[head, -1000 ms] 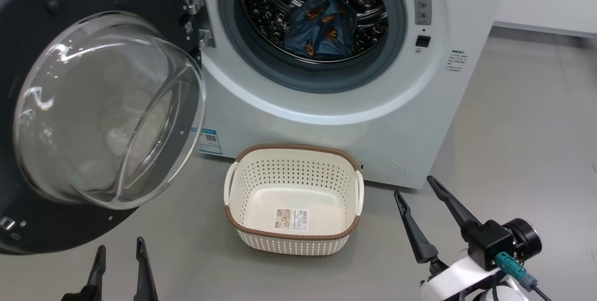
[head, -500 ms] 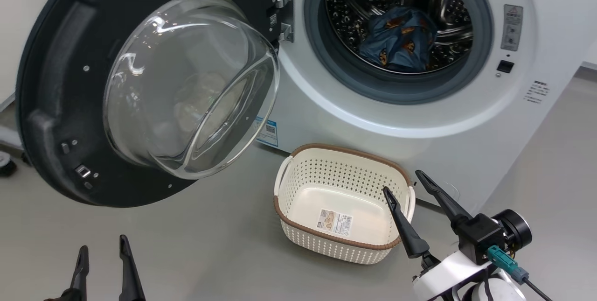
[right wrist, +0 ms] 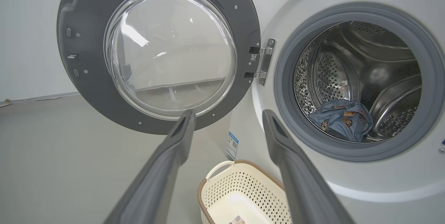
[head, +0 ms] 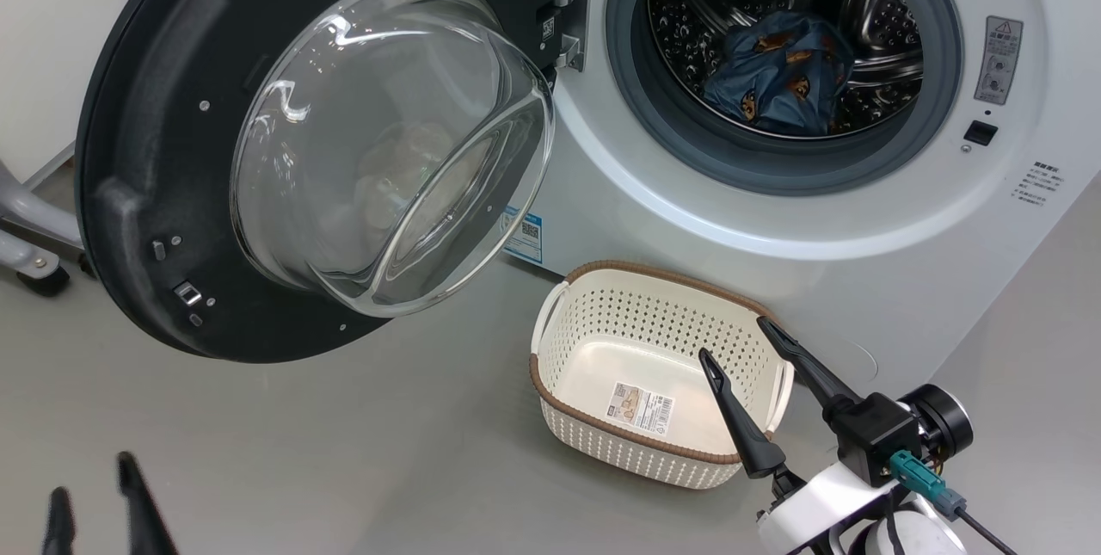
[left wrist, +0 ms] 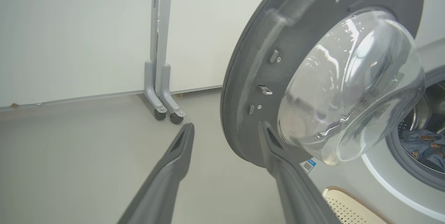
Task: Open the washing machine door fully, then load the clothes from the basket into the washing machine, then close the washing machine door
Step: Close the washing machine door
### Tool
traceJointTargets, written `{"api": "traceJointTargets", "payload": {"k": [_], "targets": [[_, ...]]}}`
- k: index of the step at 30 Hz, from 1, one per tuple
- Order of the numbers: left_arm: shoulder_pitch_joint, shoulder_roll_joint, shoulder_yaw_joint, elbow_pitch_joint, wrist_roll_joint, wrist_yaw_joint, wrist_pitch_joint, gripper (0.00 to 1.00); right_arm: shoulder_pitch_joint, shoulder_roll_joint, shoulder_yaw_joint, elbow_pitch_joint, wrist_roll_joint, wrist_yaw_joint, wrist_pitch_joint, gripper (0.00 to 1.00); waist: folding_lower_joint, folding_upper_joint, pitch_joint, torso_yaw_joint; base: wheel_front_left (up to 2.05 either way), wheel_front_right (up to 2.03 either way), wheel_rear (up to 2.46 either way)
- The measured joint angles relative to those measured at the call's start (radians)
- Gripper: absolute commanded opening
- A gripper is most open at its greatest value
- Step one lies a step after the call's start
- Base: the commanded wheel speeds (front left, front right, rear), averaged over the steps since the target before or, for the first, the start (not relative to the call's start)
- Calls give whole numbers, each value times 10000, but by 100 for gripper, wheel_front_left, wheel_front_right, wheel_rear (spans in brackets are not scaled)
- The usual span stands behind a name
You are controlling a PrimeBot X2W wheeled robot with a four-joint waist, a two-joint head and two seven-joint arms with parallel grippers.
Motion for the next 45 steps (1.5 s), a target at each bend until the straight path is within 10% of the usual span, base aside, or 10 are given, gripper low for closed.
{"api": "traceJointTargets", "payload": {"k": [2,3,21,31,45], "targets": [[0,-2,476,-8,-838,0,0,11,0,4,17,21,10,0,0,100,0,0,-8,7,0,0,0],[-2,-2,734,-13,-1325,6,0,0,0,6,17,33,38,0,0,100,0,0,-14,9,0,0,0],[-3763,805,6163,1020,-7846,36,1093,0,45,-52,155,184,134,2,0,100,0,0,-85,-153,0,0,0],[-5172,2815,7087,3070,-8495,88,2278,0,367,-182,17,199,128,2,0,100,0,0,78,-416,0,0,0],[-6736,3791,7415,5534,-9135,132,3229,0,350,-481,199,184,23,2,0,100,0,0,526,-1475,0,0,0]]}}
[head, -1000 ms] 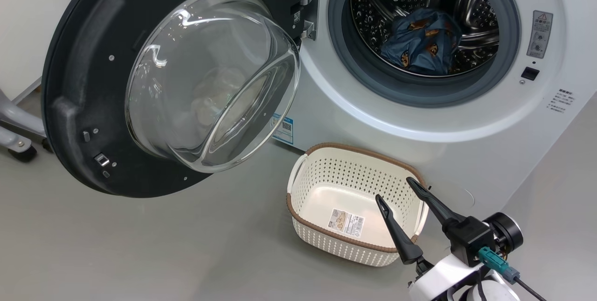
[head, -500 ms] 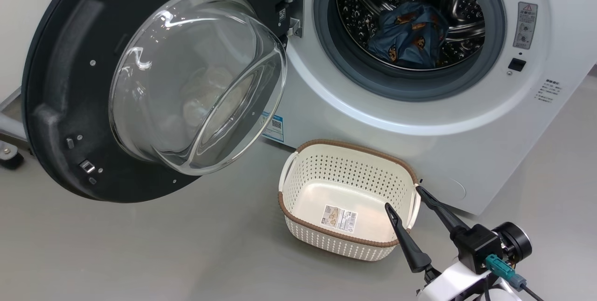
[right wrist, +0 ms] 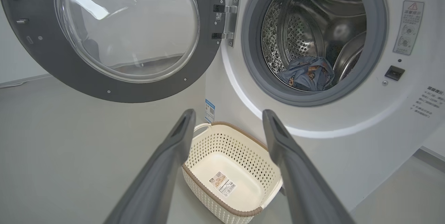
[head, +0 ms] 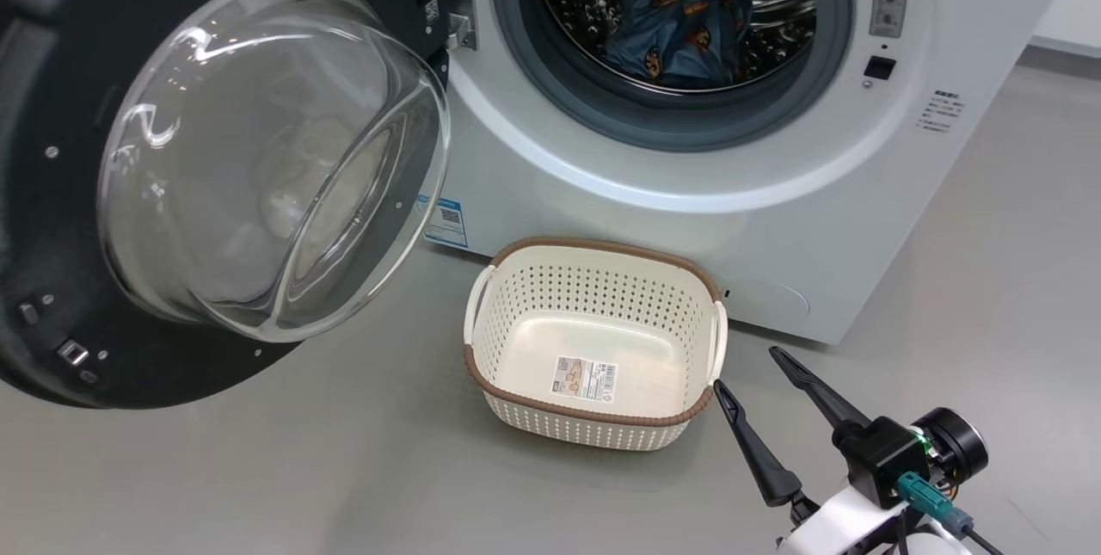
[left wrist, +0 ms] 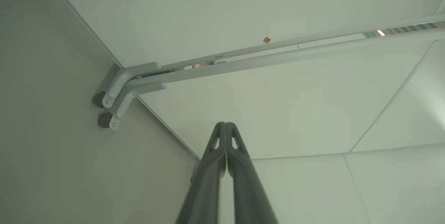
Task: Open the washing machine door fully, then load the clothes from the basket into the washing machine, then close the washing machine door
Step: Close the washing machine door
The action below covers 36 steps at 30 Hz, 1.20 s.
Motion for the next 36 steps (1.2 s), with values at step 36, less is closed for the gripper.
{"api": "traceJointTargets", "payload": {"k": [36], "targets": [[-1861,-113,-1733,1944,-1530,-42,4433,0,-160,-244,-667,-98,-29,0,0,100,0,0,735,-1059,0,0,0]]}}
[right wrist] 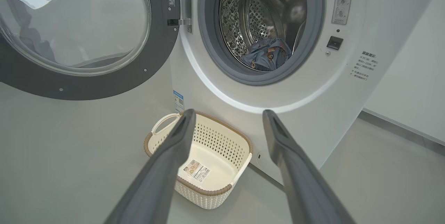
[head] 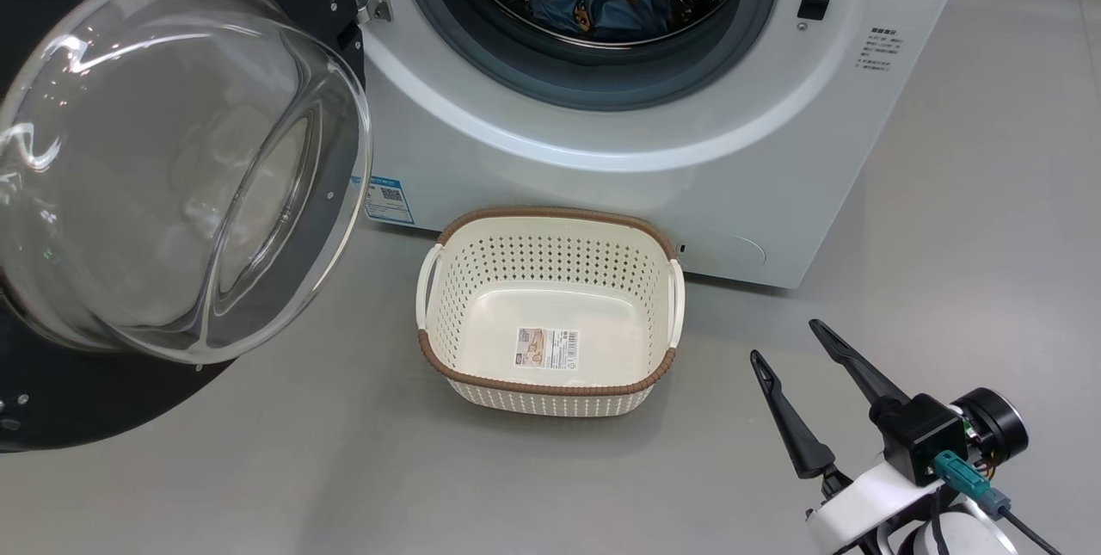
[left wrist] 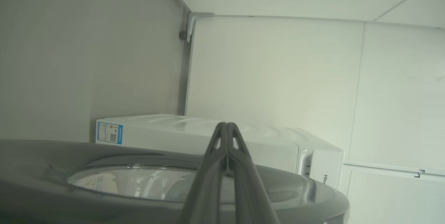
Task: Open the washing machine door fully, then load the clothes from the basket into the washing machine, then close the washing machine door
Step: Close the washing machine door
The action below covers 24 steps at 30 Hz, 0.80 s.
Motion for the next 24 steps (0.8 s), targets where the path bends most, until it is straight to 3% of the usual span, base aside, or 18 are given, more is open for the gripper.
{"api": "traceJointTargets", "payload": {"k": [9,24], "targets": [[87,-222,-652,-274,-267,-293,1342,0,5,2,-199,-6,0,0,0,100,0,0,-6,257,0,0,0],[896,-1141,-1693,-1411,-485,-700,3325,0,27,159,-414,-33,-2,0,0,100,0,0,-70,824,0,0,0]]}}
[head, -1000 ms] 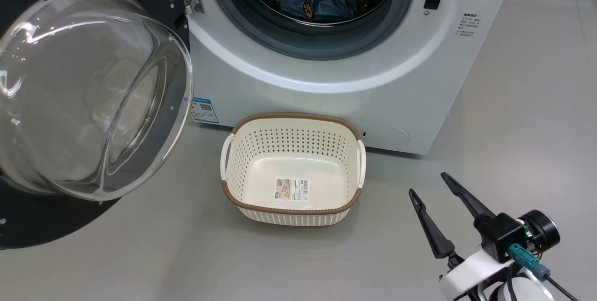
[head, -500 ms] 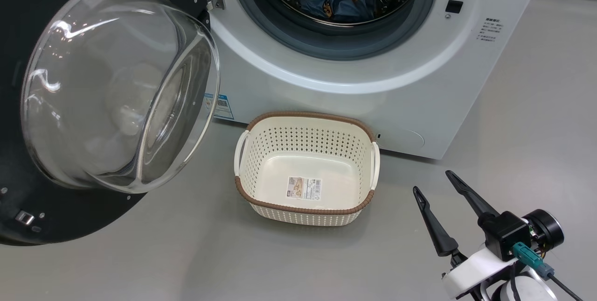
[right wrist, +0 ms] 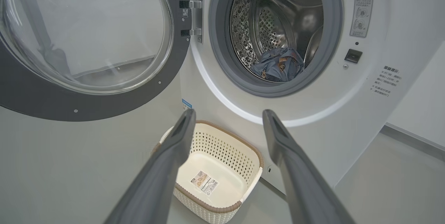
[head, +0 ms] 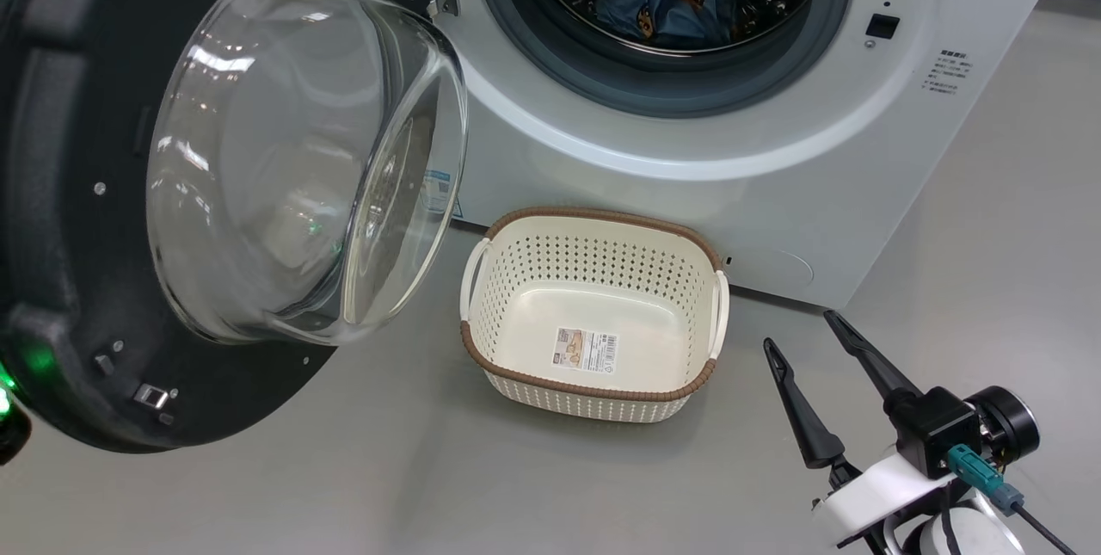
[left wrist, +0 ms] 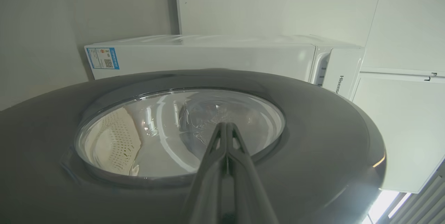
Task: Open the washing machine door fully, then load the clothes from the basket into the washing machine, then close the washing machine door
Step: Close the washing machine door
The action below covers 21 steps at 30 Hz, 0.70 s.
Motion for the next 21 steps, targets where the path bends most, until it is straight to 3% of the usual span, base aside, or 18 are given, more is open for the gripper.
{"api": "traceJointTargets", "payload": {"k": [13,21], "targets": [[1217,-740,-815,-2044,-353,-102,1296,0,13,481,109,12,2,0,0,100,0,0,-242,-29,0,0,0],[1856,-1574,-1296,-3467,-370,-100,1505,0,144,606,86,56,4,0,0,100,0,0,-341,-275,0,0,0]]}}
